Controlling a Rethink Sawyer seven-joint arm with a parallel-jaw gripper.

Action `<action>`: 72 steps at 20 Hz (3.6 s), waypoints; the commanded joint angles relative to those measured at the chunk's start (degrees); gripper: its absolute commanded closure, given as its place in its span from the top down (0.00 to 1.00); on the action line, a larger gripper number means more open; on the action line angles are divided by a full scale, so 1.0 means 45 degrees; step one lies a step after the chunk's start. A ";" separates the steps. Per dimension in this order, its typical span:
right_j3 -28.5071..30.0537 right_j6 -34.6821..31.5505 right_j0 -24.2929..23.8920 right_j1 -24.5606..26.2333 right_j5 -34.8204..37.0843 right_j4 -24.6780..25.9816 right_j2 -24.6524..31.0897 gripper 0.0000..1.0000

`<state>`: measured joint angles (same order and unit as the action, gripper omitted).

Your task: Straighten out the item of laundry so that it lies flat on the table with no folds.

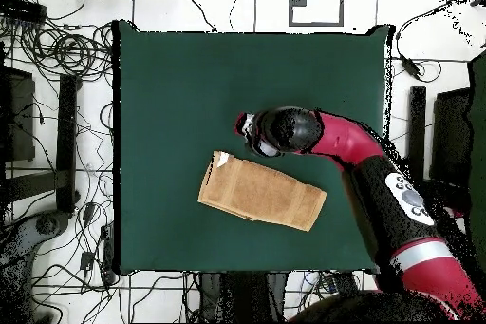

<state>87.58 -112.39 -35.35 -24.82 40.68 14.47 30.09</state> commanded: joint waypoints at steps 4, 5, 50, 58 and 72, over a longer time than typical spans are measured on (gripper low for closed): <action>0.1786 0.0661 0.0038 0.1527 0.2099 -0.1629 0.1783 1.00; 0.1806 0.0660 -0.0015 0.1612 0.2347 -0.1792 0.1861 1.00; -0.1216 -0.9923 0.9354 -0.0356 -0.1352 1.7861 -0.5740 1.00; -0.2356 -0.2158 0.5270 0.0601 -0.2761 1.3659 -0.2454 1.00; -0.2735 0.2328 0.1171 0.4114 0.5451 0.4049 0.0829 1.00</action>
<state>73.89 -125.13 -28.06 -21.11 47.19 44.68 23.13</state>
